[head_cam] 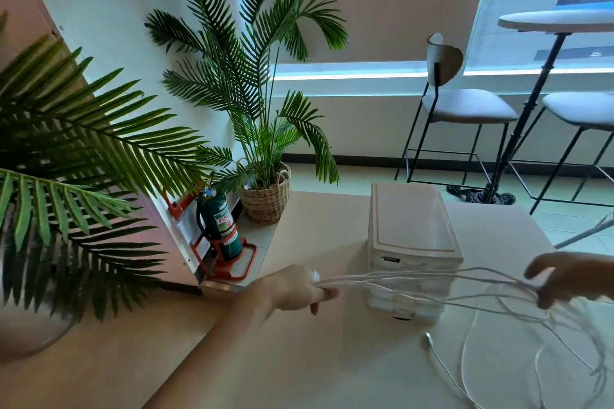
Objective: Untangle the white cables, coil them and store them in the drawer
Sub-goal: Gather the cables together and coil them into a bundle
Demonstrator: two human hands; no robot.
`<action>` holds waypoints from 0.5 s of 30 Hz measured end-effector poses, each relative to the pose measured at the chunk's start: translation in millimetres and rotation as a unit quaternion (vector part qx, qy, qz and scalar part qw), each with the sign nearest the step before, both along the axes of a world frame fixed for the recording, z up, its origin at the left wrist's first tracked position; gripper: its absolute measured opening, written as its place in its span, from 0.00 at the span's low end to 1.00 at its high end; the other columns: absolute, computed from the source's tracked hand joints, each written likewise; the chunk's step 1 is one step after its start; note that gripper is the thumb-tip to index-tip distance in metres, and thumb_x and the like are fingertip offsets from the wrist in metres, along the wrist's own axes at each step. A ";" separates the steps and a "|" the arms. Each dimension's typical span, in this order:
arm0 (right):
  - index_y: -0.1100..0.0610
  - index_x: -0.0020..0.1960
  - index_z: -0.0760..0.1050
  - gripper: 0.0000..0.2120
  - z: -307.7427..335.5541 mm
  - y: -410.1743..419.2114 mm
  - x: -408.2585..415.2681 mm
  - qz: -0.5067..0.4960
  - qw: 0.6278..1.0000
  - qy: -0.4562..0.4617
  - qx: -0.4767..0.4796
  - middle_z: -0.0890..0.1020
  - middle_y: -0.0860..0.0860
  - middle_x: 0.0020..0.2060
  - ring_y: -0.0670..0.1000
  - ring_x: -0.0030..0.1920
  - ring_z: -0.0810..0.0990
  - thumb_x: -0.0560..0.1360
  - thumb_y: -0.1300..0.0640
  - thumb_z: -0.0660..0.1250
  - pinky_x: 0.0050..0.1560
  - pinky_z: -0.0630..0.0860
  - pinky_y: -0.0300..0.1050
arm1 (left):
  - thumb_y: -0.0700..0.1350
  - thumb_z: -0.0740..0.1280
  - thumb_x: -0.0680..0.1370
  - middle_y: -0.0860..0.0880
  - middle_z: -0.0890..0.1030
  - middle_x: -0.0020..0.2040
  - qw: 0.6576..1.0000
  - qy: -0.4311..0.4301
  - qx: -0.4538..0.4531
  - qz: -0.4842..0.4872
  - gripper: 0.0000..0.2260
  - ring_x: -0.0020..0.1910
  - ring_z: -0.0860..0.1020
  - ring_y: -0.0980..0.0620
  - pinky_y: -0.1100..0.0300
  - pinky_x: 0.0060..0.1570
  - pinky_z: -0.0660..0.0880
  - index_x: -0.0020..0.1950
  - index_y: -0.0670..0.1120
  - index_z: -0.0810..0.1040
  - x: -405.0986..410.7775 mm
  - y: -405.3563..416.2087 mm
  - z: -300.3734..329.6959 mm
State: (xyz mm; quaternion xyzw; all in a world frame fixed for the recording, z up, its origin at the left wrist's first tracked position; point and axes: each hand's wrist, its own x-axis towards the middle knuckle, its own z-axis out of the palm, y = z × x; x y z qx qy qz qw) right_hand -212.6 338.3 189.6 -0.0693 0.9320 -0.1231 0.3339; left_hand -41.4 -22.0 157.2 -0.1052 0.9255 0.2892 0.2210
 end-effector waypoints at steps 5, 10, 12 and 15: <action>0.39 0.59 0.68 0.26 -2.9 -109.2 72.0 0.231 0.945 0.063 -0.225 0.72 0.36 0.55 0.40 0.56 0.72 0.67 0.52 0.75 0.57 0.68 0.32 | 0.61 0.55 0.79 0.48 0.64 0.26 0.993 -0.036 0.106 -0.022 0.24 0.23 0.60 0.53 0.62 0.25 0.60 0.32 0.46 0.70 -6.4 26.7 10.1; 0.46 0.52 0.77 0.07 -18.7 -157.0 93.6 0.305 0.916 0.166 -0.202 0.72 0.36 0.39 0.41 0.47 0.70 0.76 0.48 0.65 0.46 0.67 0.36 | 0.65 0.50 0.77 0.51 0.64 0.20 0.970 -0.088 0.228 -0.010 0.27 0.19 0.58 0.56 0.62 0.24 0.55 0.31 0.45 0.67 -3.4 39.1 8.8; 0.42 0.40 0.75 0.07 -16.4 -154.7 88.2 0.289 0.927 0.113 -0.210 0.73 0.40 0.34 0.42 0.39 0.70 0.76 0.47 0.63 0.43 0.68 0.38 | 0.69 0.48 0.71 0.54 0.63 0.18 0.947 -0.114 0.299 0.001 0.28 0.17 0.57 0.58 0.66 0.22 0.53 0.29 0.45 0.65 -1.4 38.2 6.8; 0.45 0.35 0.75 0.12 -10.2 -153.7 87.0 0.220 0.915 -0.026 -0.336 0.74 0.45 0.27 0.47 0.31 0.70 0.77 0.51 0.63 0.37 0.69 0.42 | 0.71 0.46 0.66 0.55 0.60 0.17 0.907 -0.142 0.396 -0.003 0.30 0.16 0.56 0.60 0.71 0.20 0.53 0.26 0.47 0.67 -1.4 37.3 4.7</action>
